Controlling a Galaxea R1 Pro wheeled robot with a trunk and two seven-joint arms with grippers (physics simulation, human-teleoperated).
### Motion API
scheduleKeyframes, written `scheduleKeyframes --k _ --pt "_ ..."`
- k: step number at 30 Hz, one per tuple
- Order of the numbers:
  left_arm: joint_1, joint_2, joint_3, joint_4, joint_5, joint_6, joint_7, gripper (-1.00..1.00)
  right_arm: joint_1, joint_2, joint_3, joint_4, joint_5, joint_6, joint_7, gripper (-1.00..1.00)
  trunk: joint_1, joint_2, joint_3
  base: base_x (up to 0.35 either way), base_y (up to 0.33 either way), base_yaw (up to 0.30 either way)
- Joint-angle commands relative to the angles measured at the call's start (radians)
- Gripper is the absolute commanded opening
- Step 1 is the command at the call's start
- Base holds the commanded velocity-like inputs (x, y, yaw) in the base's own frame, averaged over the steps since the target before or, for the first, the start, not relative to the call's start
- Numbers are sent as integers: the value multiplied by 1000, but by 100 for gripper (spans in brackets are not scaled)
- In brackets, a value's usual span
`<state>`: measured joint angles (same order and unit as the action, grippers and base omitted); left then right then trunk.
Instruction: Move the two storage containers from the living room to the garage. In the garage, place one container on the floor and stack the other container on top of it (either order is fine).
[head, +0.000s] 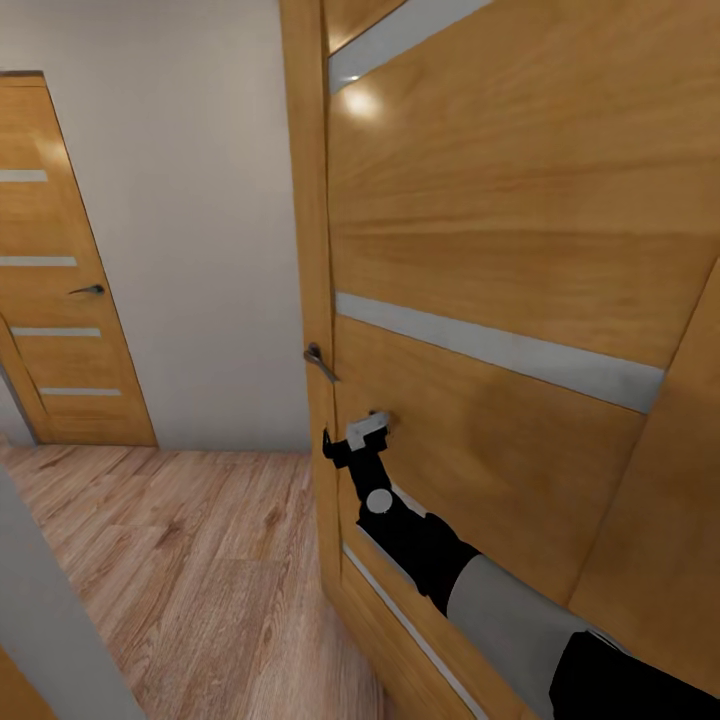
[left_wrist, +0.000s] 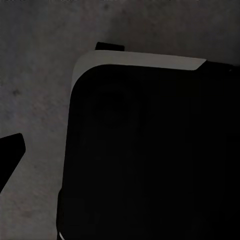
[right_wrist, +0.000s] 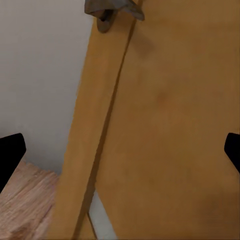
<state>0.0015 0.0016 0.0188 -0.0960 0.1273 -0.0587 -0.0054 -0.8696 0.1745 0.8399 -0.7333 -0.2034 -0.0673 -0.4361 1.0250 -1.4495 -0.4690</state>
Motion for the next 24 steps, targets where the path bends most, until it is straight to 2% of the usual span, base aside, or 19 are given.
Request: scheduleKeyframes --k 1,3,6,9,11,13,16,24 --pt "0 0 1 -1 8 -2 -1 100 -2 0 7 1 -9 0 16 100 0 -1 -1 0 0 0" --pt "0 0 1 -1 8 -1 -1 100 -2 0 8 4 0 32 94 100 0 -1 -1 0 0 0" --pt "0 0 1 -1 8 -1 -1 100 -2 0 8 5 26 76 141 100 0 -1 -1 0 0 0" --pt "1 0 1 -1 8 -1 -1 100 -2 0 7 -1 98 102 159 100 0 -1 -1 0 0 0" --pt "1 0 1 -1 8 -1 -1 100 -2 0 6 -3 140 108 151 100 0 -1 -1 0 0 0" --pt "1 0 1 -1 8 -1 -1 100 -2 0 6 -5 154 111 130 100 0 -1 -1 0 0 0" --pt "1 0 1 -1 8 -1 -1 100 -2 0 5 -5 157 110 71 100 0 -1 -1 0 0 6" --pt "0 0 1 -1 8 -2 -1 100 -2 0 4 -4 152 106 45 100 0 -1 -1 0 0 194"
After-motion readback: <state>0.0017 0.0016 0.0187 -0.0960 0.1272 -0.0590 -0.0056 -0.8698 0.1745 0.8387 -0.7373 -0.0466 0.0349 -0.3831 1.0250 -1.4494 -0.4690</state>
